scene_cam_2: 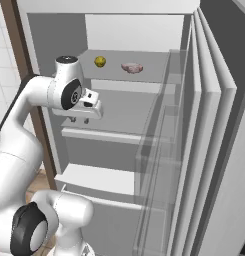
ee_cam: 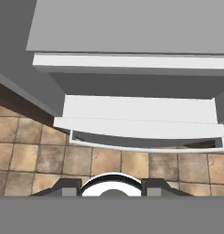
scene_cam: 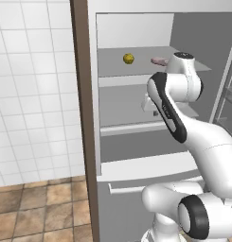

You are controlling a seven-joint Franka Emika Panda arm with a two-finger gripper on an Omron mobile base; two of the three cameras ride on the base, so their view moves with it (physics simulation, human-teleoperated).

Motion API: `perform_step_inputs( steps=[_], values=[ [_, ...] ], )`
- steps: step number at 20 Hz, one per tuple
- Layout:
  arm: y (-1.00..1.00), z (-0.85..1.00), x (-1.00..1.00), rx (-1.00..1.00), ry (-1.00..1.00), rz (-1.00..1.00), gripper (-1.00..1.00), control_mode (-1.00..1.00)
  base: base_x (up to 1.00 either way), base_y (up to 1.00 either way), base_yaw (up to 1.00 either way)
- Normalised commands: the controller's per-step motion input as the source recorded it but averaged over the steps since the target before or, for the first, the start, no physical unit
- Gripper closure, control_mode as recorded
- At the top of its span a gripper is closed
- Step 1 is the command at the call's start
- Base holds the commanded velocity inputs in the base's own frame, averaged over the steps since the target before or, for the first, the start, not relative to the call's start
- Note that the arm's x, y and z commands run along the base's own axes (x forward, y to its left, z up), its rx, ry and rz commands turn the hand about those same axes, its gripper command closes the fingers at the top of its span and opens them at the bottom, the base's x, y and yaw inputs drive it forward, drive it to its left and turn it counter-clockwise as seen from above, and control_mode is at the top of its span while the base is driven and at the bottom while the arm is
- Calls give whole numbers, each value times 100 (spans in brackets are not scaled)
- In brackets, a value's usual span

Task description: Move the pork chop and lemon from the top shelf to the second highest shelf to make space. Then, place the pitcher from the counter on the cleared top shelf.

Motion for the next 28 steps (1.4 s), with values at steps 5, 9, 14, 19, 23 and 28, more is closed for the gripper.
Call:
perform_step_inputs(
  steps=[5, 9, 14, 19, 23, 28],
  values=[
    [-12, 0, -12, 0, -3, 0, -100, -100, 0, 0, 0],
    [0, 29, -28, 0, -36, 0, -100, -100, 0, 0, 0],
    [0, 64, -13, 0, -44, 0, -100, -100, 0, 0, 0],
    [-1, 70, -4, 0, -36, -3, -100, -100, 0, 0, 0],
    [-8, 76, 0, -1, -11, -8, -100, -100, 0, 0, 0],
    [-30, 76, 0, -4, 0, -10, -100, -100, 0, 0, 0]
  ],
)
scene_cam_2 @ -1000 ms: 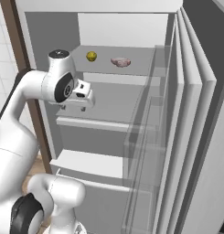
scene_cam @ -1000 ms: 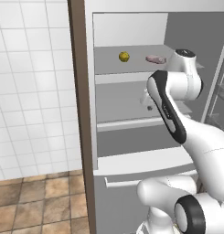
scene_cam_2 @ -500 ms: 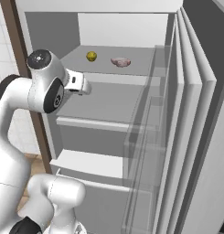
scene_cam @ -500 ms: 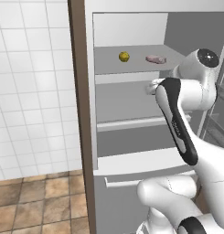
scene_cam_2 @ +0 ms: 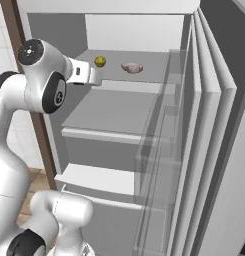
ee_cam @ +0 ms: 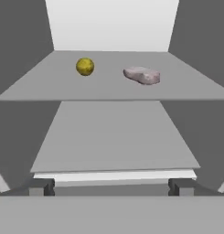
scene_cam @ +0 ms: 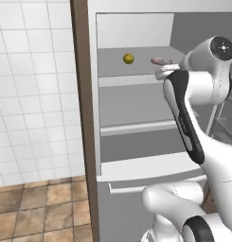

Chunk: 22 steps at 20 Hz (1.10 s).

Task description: Move the pork chop and lemon from the top shelf to the second highest shelf to make space. Then, place the pitcher from the counter on the cleared top shelf.

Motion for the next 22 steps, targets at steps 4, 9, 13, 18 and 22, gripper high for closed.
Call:
perform_step_inputs(
  steps=[4, 9, 13, 18, 22],
  values=[
    [-55, 30, 3, 0, 0, -2, -100, -100, 0, 0, 0],
    [-47, -12, 23, 1, 0, 0, -100, -100, 0, 0, 0],
    [-34, -36, 36, 0, -1, 0, -100, -100, 0, 0, 0],
    [-28, -31, 55, 0, 0, 0, -100, -100, 0, 0, 0],
    [-13, -13, 70, 0, 0, 0, -100, -100, 0, 0, 0]
  ],
)
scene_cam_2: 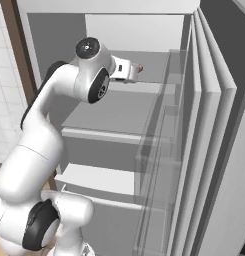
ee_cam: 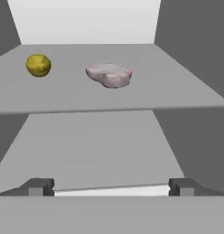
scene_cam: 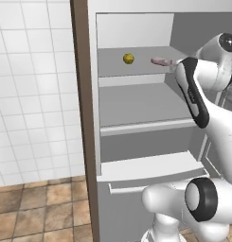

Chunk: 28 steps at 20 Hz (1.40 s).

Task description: Move the pork chop and lemon from the top shelf to the second highest shelf to make space. Then, place the pitcher from the counter on the cleared top shelf.

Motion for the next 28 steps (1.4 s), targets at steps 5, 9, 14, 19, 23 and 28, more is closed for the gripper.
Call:
perform_step_inputs(
  steps=[5, 9, 14, 19, 23, 28],
  values=[
    [-2, 0, 70, 0, 0, 0, -100, -100, 0, 0, 0],
    [-1, 0, 72, 0, 2, 0, -100, -100, 0, 0, 0],
    [-10, 0, 57, 2, 3, 2, -100, -100, 0, 0, 0],
    [-17, 0, 46, 3, 3, 6, -100, -100, 0, 0, 0],
    [-12, -6, 37, 3, 1, 9, -100, -100, 0, 0, 0],
    [-3, -13, 36, 1, 0, 9, -100, -100, 0, 0, 0]
  ],
)
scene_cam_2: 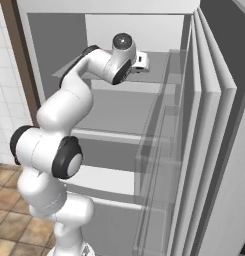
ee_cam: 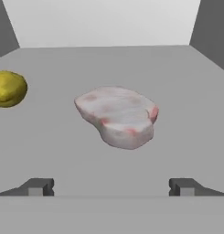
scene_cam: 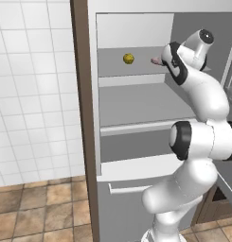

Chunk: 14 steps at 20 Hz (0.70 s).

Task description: Move the pork chop and lemon from the top shelf to the second highest shelf to make space. Then, place the pitcher from the counter on the cleared top shelf.

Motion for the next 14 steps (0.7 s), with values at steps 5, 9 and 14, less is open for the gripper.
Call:
perform_step_inputs(
  steps=[5, 9, 14],
  values=[
    [0, -15, 38, 0, 0, 8, -100, -100, 0, 0, 0],
    [-3, -6, 39, 1, 0, 7, -100, -100, 0, 0, 0],
    [-4, 0, 41, 1, 0, 4, -100, -100, 0, 0, 0]
  ],
)
